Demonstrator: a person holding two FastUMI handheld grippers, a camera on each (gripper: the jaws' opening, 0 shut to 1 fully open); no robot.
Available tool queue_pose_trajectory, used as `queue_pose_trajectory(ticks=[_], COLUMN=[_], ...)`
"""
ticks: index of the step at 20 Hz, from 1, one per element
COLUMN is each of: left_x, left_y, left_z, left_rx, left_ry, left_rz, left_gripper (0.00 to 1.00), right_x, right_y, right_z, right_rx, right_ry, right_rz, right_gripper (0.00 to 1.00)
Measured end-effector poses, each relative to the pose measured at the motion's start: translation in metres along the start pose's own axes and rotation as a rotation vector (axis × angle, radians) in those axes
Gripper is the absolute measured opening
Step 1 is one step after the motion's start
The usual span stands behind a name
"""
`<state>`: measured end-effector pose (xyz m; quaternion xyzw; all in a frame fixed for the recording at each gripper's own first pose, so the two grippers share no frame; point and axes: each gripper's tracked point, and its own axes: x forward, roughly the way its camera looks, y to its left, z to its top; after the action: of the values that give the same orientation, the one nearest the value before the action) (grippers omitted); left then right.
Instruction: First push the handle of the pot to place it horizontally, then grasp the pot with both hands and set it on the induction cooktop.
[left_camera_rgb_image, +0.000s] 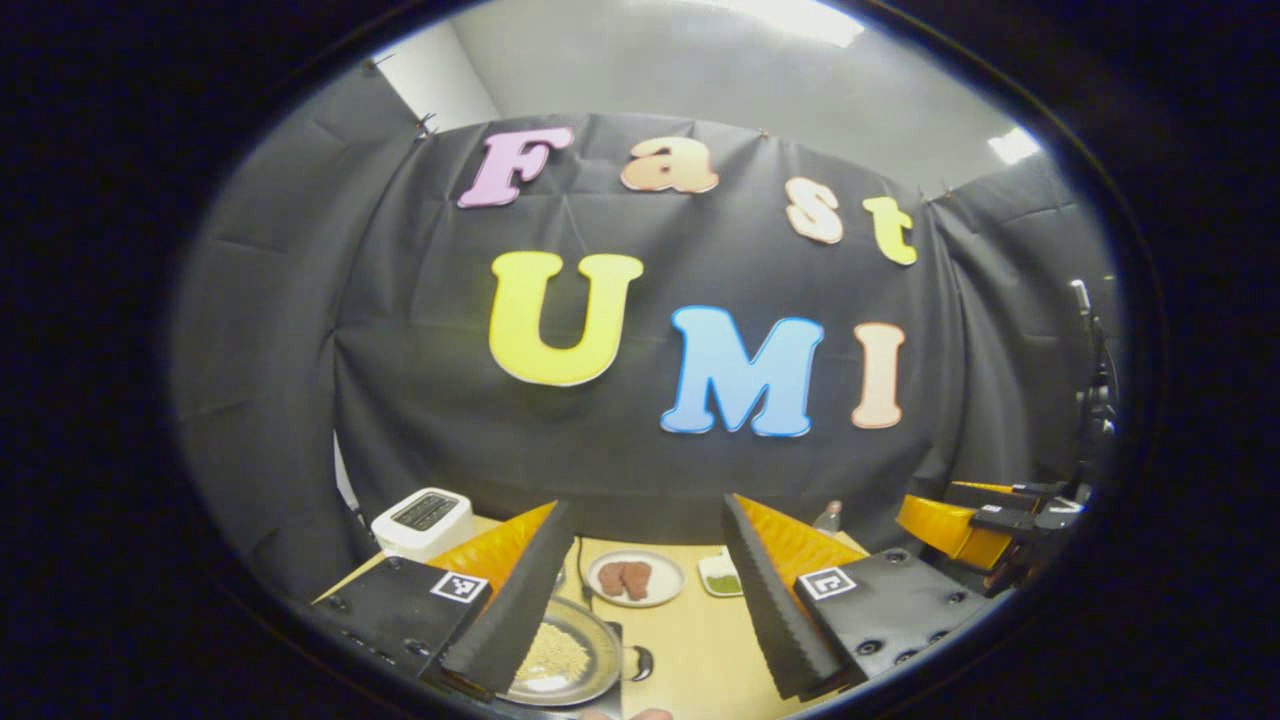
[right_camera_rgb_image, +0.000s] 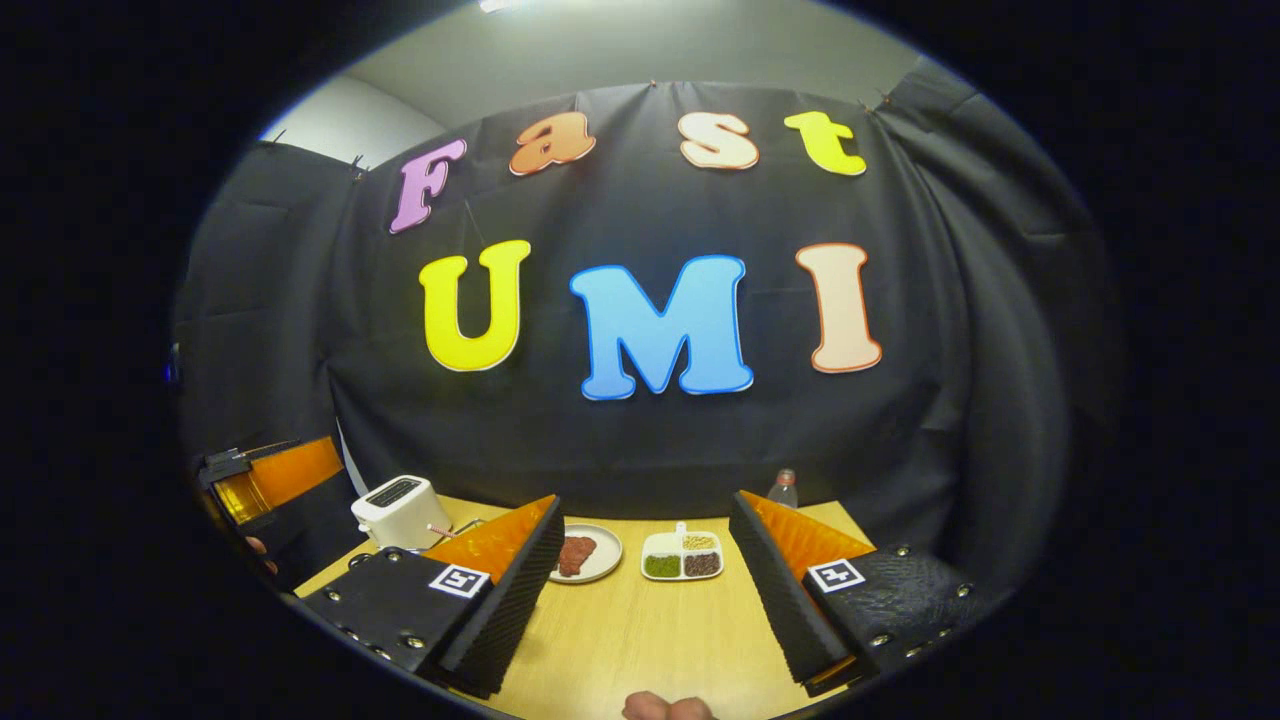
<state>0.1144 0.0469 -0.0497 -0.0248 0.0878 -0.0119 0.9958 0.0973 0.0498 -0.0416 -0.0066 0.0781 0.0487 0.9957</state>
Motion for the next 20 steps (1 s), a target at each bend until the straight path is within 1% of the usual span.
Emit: queue_pose_trajectory(ticks=[1,2,3,4,7,9,10,13,15,16,20], left_x=[-0.004,-0.009,-0.013,-0.019,-0.035,-0.05,-0.056,-0.07,-0.074,-0.075,-0.084], left_y=[-0.016,-0.031,-0.04,-0.047,-0.067,-0.075,-0.079,-0.081,-0.08,-0.079,-0.069], left_z=[0.005,0.008,0.014,0.016,0.018,0.02,0.021,0.025,0.027,0.027,0.032], left_rx=[-0.003,0.0,0.01,0.02,0.038,0.041,0.038,0.049,0.053,0.054,0.05], left_ry=[-0.01,-0.023,-0.036,-0.044,-0.054,-0.059,-0.062,-0.078,-0.082,-0.078,-0.077], left_rz=[-0.012,-0.017,-0.011,-0.004,0.016,0.037,0.036,0.028,0.019,0.014,0.001], left_gripper=[0.99,0.97,0.97,0.97,0.96,0.95,0.99,0.99,0.95,0.99,0.99], right_x=[-0.008,-0.017,-0.025,-0.033,-0.049,-0.055,-0.061,-0.075,-0.085,-0.09,-0.104], right_y=[-0.009,-0.016,-0.023,-0.03,-0.045,-0.054,-0.058,-0.063,-0.066,-0.066,-0.055], right_z=[0.011,0.018,0.023,0.025,0.028,0.03,0.031,0.038,0.042,0.041,0.042], right_rx=[0.006,0.022,0.043,0.062,0.084,0.081,0.079,0.079,0.073,0.07,0.057], right_ry=[-0.022,-0.035,-0.045,-0.047,-0.054,-0.066,-0.071,-0.095,-0.105,-0.102,-0.097], right_rz=[-0.002,-0.001,-0.001,0.008,0.039,0.044,0.038,0.013,-0.015,-0.03,-0.048], right_gripper=[1.0,1.0,0.94,1.0,1.0,1.0,1.0,1.0,1.0,1.0,1.0])
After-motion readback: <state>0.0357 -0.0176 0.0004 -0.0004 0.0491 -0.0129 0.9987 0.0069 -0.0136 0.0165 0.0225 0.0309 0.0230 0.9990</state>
